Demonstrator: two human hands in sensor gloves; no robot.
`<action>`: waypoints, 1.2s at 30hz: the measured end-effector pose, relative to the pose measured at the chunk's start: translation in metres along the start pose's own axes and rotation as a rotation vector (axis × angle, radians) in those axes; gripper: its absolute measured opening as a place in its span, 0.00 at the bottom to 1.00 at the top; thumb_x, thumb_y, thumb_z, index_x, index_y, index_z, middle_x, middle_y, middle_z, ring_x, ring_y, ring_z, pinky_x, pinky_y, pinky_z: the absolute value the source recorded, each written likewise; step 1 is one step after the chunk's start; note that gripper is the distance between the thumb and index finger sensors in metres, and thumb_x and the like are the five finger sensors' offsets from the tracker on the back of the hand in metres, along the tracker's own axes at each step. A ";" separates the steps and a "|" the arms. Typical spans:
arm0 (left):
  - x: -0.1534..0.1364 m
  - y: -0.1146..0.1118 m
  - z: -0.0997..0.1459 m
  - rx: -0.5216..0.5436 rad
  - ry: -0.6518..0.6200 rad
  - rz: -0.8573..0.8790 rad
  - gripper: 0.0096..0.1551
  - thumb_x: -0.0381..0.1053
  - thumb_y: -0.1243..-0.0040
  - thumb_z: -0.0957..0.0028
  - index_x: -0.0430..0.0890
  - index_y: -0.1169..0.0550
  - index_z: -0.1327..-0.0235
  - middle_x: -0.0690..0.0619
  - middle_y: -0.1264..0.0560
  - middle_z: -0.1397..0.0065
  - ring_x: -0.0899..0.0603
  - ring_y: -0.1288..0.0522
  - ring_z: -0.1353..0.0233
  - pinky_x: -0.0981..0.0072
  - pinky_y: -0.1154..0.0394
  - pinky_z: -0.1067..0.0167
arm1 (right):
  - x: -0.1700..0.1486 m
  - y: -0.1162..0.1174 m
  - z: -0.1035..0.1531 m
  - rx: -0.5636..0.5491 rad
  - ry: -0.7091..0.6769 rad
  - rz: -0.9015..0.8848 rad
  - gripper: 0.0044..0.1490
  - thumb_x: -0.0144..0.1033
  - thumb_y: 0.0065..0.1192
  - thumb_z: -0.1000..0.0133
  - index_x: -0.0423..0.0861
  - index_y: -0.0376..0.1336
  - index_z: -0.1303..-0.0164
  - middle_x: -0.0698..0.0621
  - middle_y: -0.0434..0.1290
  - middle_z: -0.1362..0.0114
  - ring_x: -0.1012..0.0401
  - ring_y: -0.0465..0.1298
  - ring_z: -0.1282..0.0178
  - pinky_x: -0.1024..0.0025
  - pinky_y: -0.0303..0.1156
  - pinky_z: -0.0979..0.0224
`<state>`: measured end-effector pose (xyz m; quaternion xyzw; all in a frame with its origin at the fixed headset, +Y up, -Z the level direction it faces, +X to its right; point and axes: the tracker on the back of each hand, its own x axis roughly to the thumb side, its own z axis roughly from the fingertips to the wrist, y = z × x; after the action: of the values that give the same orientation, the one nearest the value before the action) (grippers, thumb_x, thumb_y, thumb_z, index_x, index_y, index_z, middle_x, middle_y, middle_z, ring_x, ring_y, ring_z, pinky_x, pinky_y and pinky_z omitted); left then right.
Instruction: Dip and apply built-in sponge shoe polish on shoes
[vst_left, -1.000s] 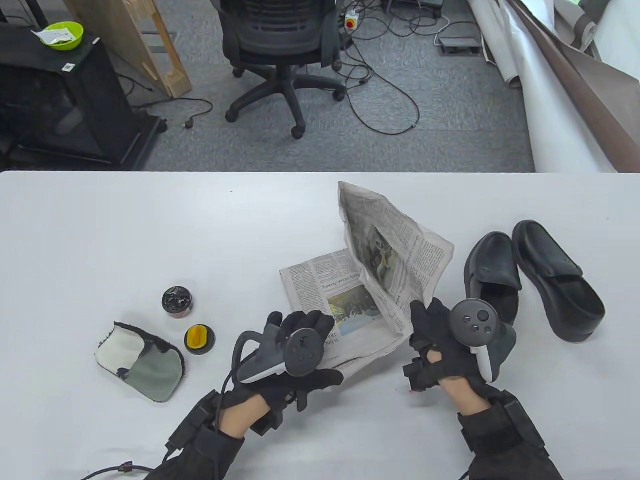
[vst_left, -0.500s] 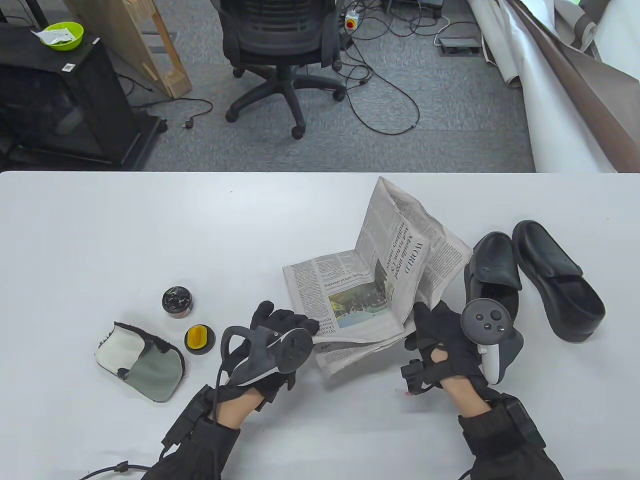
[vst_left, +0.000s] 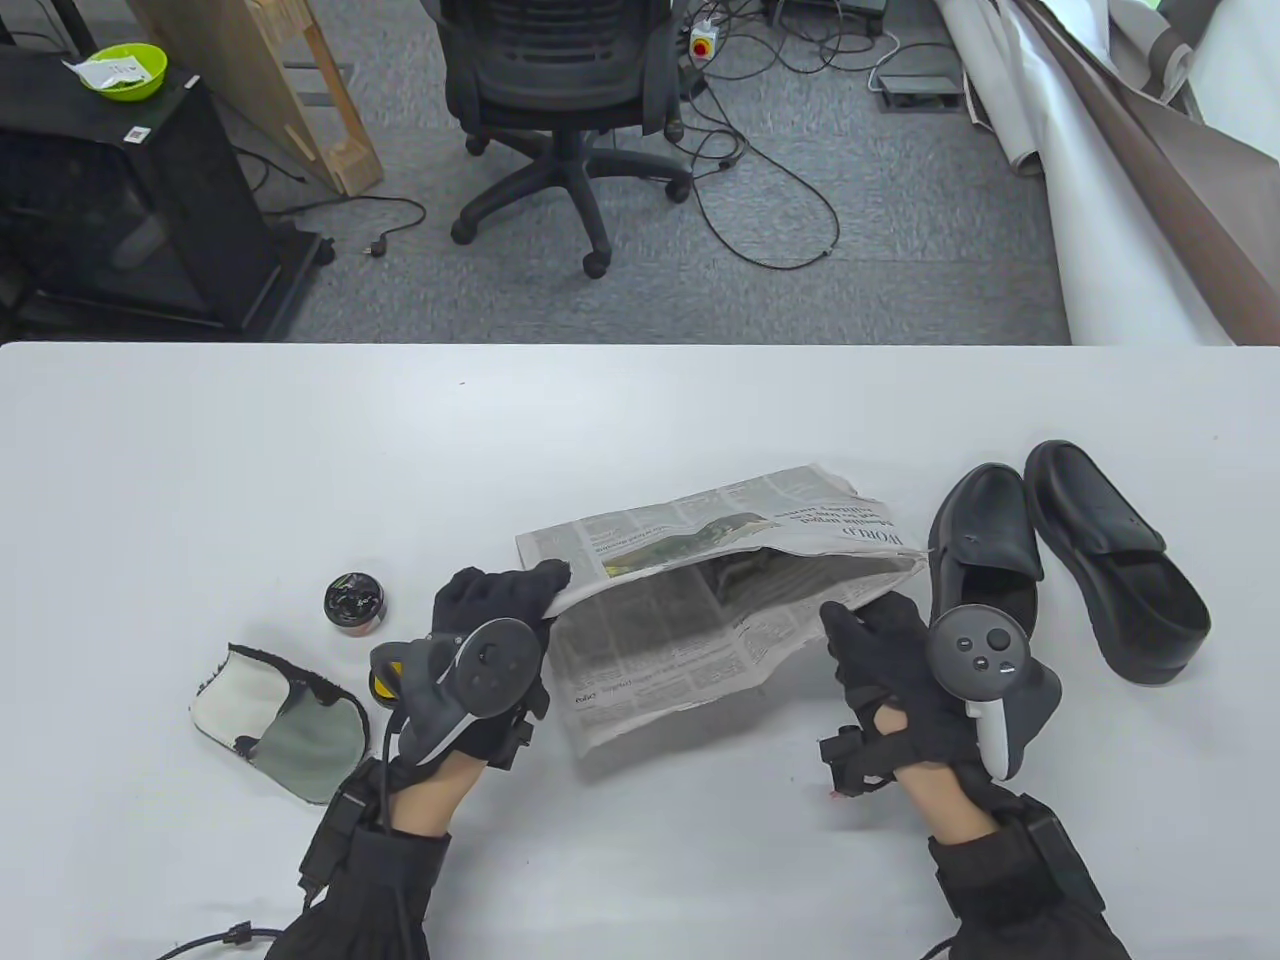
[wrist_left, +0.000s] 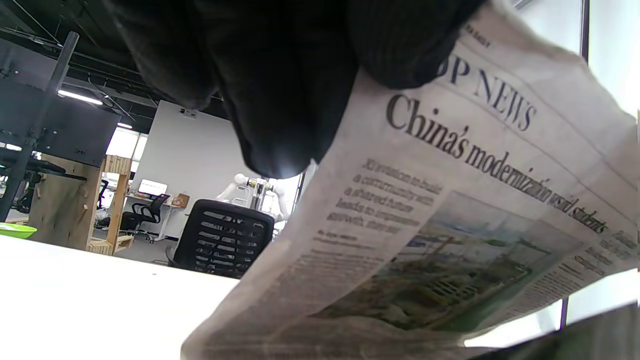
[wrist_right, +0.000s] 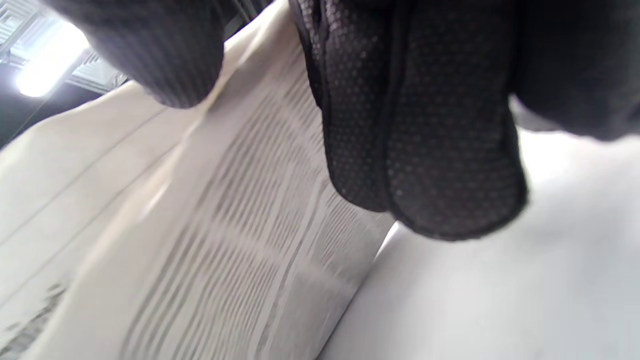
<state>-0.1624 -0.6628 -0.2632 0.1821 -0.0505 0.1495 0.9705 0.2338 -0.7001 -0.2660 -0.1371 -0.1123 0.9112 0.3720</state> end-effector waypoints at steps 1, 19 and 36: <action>-0.003 0.002 -0.001 0.000 0.004 0.008 0.21 0.51 0.39 0.51 0.64 0.24 0.43 0.58 0.13 0.41 0.47 0.14 0.36 0.45 0.28 0.27 | -0.001 -0.003 -0.001 -0.023 0.001 0.015 0.45 0.64 0.63 0.58 0.39 0.71 0.46 0.51 0.85 0.58 0.55 0.90 0.67 0.57 0.84 0.55; -0.026 0.021 -0.020 -0.018 0.011 0.094 0.21 0.52 0.39 0.52 0.68 0.23 0.45 0.61 0.13 0.40 0.49 0.14 0.35 0.45 0.28 0.26 | -0.006 -0.009 -0.032 0.170 -0.123 0.093 0.70 0.59 0.70 0.57 0.45 0.33 0.20 0.46 0.48 0.19 0.49 0.77 0.35 0.52 0.73 0.34; -0.035 0.029 -0.040 -0.018 0.082 0.073 0.22 0.53 0.39 0.52 0.68 0.22 0.45 0.62 0.13 0.40 0.48 0.16 0.33 0.43 0.30 0.25 | 0.020 -0.006 -0.051 0.131 -0.235 -0.098 0.25 0.49 0.69 0.53 0.58 0.72 0.45 0.53 0.75 0.33 0.58 0.86 0.54 0.57 0.81 0.44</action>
<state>-0.2025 -0.6315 -0.2958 0.1649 -0.0186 0.1919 0.9673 0.2406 -0.6767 -0.3151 0.0011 -0.1018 0.9070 0.4086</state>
